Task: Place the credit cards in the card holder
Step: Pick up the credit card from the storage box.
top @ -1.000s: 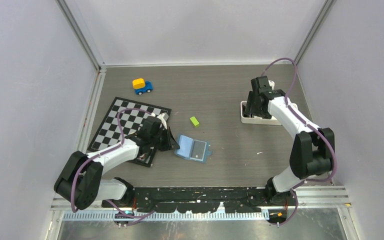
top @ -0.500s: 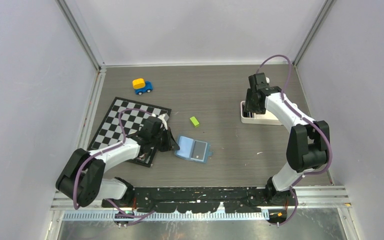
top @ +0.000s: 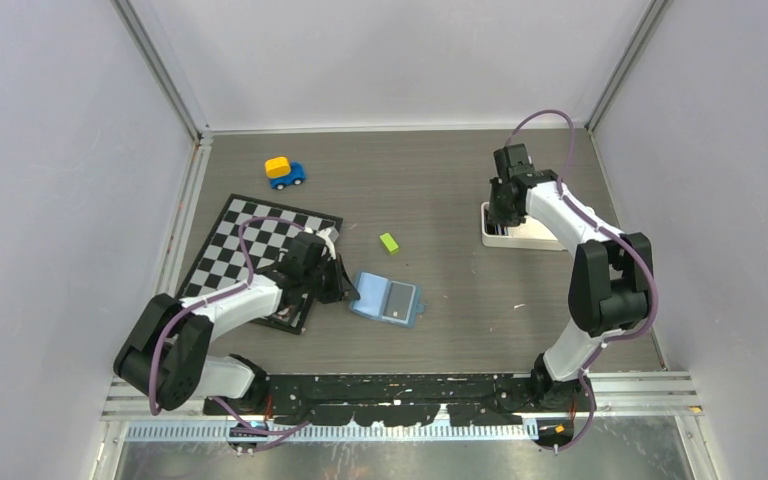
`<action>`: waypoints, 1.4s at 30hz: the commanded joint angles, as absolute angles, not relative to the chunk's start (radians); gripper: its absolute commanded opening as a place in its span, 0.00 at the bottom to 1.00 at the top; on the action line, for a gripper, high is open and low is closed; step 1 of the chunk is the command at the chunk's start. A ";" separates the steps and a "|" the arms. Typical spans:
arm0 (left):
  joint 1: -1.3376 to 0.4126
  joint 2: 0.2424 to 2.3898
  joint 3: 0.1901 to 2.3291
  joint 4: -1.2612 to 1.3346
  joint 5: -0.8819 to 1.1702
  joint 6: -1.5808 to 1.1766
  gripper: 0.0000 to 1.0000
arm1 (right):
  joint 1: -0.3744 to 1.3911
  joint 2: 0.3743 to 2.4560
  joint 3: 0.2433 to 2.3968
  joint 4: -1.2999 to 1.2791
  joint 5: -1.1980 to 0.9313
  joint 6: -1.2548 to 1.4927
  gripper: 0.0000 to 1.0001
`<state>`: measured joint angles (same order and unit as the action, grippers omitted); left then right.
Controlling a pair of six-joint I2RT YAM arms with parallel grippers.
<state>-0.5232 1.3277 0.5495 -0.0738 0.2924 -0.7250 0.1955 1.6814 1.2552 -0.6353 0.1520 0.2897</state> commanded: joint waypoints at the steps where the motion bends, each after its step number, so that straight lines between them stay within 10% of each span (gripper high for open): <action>1: -0.524 1.336 0.576 -0.086 0.302 -0.715 0.00 | 0.208 1.700 1.310 -0.617 0.150 0.270 0.28; 42: -0.524 1.335 0.574 -0.092 0.300 -0.709 0.00 | 0.301 1.831 1.376 -0.644 0.383 0.227 0.22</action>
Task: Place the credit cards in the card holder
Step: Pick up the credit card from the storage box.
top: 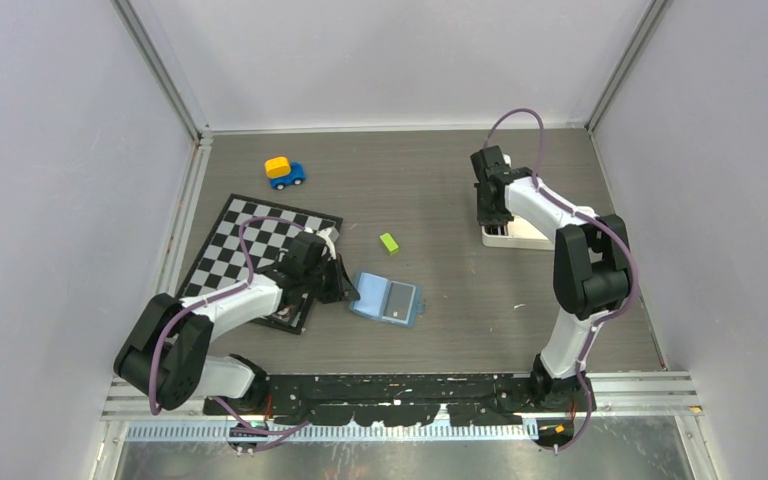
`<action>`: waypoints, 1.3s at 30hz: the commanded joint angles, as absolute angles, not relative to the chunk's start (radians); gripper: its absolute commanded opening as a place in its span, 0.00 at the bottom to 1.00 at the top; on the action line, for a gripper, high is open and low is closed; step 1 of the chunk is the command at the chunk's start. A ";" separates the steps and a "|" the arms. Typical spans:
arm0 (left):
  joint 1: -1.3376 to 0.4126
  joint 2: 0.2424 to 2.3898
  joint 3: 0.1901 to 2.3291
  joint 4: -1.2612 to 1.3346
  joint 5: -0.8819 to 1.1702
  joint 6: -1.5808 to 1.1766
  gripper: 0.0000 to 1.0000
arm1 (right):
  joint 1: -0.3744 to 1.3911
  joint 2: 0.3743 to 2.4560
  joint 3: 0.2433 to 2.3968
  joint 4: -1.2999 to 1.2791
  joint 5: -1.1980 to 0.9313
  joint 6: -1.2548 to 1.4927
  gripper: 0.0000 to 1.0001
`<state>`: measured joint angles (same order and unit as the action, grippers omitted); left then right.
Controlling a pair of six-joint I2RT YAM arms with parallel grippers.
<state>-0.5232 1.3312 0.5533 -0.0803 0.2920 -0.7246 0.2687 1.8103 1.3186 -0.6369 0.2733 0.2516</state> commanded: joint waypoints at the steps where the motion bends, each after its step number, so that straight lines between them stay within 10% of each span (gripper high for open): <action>1: -0.524 1.335 0.574 -0.093 0.300 -0.709 0.00 | 0.307 1.837 1.378 -0.646 0.398 0.226 0.21; 25: -0.525 1.323 0.570 -0.099 0.296 -0.707 0.00 | 0.318 1.894 1.423 -0.683 0.462 0.248 0.04; 39: -0.524 1.300 0.555 -0.101 0.285 -0.717 0.00 | 0.321 1.574 1.459 -0.823 0.313 0.321 0.00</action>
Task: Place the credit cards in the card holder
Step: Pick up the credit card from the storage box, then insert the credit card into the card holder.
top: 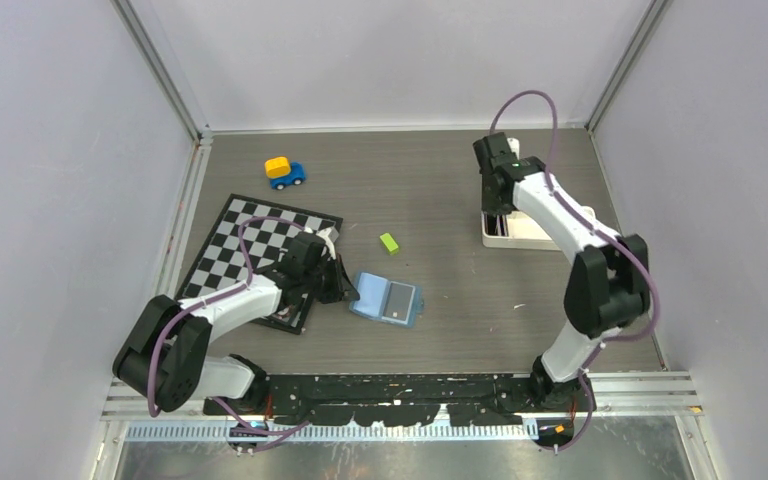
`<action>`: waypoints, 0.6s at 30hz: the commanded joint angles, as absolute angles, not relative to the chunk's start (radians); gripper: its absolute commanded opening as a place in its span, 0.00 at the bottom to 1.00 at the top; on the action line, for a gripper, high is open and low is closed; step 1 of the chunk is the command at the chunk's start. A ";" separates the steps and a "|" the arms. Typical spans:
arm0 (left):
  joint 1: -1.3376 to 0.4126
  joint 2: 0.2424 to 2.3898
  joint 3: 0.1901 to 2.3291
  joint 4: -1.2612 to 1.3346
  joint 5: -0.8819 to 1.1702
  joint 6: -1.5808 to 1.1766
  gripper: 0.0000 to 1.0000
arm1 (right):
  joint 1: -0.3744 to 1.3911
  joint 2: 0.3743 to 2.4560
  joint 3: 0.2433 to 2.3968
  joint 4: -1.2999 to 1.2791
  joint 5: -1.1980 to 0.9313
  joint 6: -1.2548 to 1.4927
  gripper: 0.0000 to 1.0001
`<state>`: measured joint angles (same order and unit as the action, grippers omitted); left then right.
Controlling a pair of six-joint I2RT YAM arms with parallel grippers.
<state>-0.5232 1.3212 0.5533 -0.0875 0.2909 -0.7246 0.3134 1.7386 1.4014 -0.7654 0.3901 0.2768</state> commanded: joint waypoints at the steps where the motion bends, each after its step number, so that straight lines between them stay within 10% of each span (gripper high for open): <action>1: -0.524 1.302 0.554 -0.100 0.285 -0.719 0.00 | 0.323 1.545 1.454 -0.833 0.291 0.329 0.00; 18: -0.523 1.349 0.551 -0.111 0.251 -0.738 0.00 | 0.528 1.233 0.847 -0.231 -0.346 0.770 0.00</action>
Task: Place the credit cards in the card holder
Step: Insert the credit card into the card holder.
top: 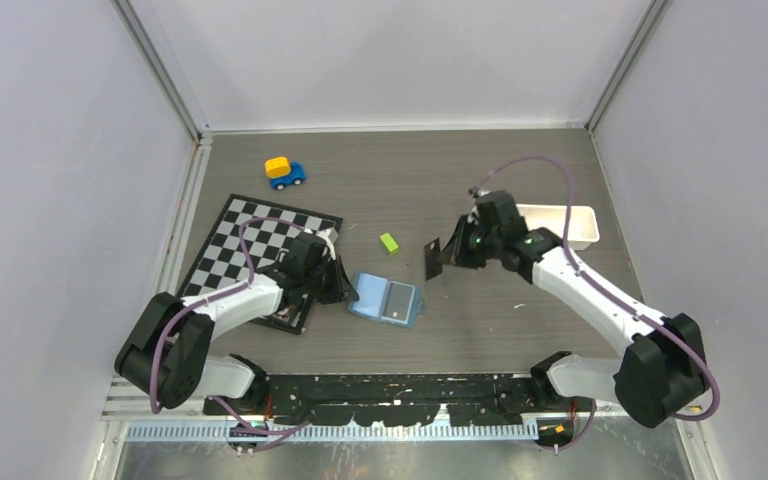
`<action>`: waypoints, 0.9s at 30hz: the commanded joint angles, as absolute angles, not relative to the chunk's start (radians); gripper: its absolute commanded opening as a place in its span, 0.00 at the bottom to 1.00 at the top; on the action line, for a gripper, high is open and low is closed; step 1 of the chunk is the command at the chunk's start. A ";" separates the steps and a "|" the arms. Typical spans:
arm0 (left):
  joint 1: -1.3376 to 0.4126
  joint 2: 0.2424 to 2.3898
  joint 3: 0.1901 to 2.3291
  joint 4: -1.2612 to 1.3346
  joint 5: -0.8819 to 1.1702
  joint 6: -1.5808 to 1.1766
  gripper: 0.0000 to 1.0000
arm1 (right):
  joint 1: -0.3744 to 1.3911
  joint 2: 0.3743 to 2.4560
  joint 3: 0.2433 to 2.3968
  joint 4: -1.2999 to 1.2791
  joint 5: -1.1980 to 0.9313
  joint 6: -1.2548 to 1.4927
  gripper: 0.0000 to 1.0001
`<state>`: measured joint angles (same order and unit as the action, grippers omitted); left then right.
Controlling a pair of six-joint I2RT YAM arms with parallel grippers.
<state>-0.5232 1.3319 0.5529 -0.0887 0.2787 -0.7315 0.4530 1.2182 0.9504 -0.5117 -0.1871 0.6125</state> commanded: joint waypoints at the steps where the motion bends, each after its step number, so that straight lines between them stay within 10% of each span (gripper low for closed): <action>1: -0.523 1.353 0.553 -0.116 0.246 -0.738 0.00 | 0.550 1.252 0.821 -0.191 -0.353 0.788 0.01; 27: -0.515 1.398 0.561 -0.130 0.244 -0.733 0.00 | 0.686 1.463 0.595 0.175 -0.360 0.907 0.01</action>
